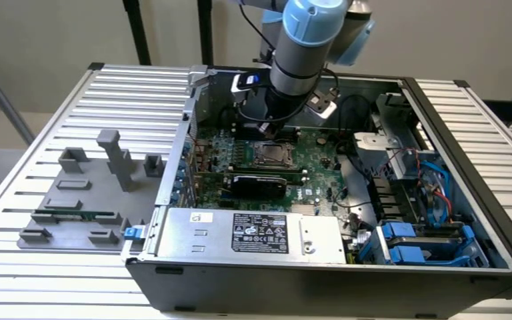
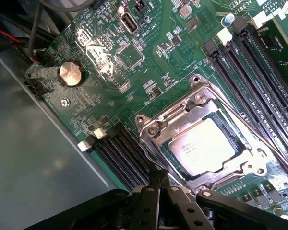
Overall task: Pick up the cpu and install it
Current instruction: 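Install the first cpu locking lever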
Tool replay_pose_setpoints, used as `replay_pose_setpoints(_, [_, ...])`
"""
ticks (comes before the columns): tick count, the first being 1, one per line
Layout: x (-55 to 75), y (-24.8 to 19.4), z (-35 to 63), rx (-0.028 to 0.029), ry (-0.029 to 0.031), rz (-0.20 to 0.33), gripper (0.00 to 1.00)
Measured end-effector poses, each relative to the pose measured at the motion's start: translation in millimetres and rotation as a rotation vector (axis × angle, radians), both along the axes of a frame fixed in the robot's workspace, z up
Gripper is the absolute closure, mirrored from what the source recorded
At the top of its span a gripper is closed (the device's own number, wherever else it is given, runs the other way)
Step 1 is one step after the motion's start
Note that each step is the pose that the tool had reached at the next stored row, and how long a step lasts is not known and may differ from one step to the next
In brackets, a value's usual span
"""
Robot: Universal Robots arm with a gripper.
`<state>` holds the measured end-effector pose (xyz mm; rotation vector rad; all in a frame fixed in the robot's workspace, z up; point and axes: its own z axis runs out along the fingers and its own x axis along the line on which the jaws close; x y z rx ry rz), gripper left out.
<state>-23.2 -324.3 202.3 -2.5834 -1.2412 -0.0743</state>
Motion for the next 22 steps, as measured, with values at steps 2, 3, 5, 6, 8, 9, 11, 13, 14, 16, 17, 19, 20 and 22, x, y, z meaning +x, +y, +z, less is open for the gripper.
replay_pose_setpoints(2, [0.6,-0.2,-0.2,-0.0002,0.0001,0.005,0.89])
replay_pose_setpoints(3, [1.0,-0.2,-0.5,-0.0002,0.0001,0.007,0.89])
replay_pose_setpoints(5, [1.8,-0.2,-1.1,-0.0002,0.0001,0.011,0.89])
replay_pose_setpoints(6, [2.2,-0.2,-1.4,-0.0002,0.0001,0.014,0.89])
replay_pose_setpoints(8, [2.9,-0.2,-2.1,-0.0002,0.0001,0.018,0.89])
replay_pose_setpoints(9, [3.3,-0.2,-2.4,-0.0003,0.0001,0.021,0.89])
replay_pose_setpoints(11, [4.3,-0.2,-2.9,-0.0005,0.0003,0.025,0.89])
replay_pose_setpoints(13, [5.1,-0.2,-3.3,-0.0004,0.0002,0.028,0.89])
replay_pose_setpoints(14, [5.5,-0.2,-3.6,-0.0002,0.0001,0.030,0.89])
replay_pose_setpoints(16, [6.6,-0.3,-3.9,-0.0003,0.0003,0.033,0.89])
replay_pose_setpoints(17, [7.3,-0.3,-4.1,-0.0003,0.0002,0.034,0.89])
replay_pose_setpoints(19, [8.8,-0.5,-4.4,-0.0002,0.0002,0.036,0.89])
replay_pose_setpoints(20, [9.5,-0.6,-4.5,-0.0001,0.0001,0.038,0.89])
replay_pose_setpoints(22, [11.1,-1.2,-4.6,0.0000,0.0001,0.039,0.89])
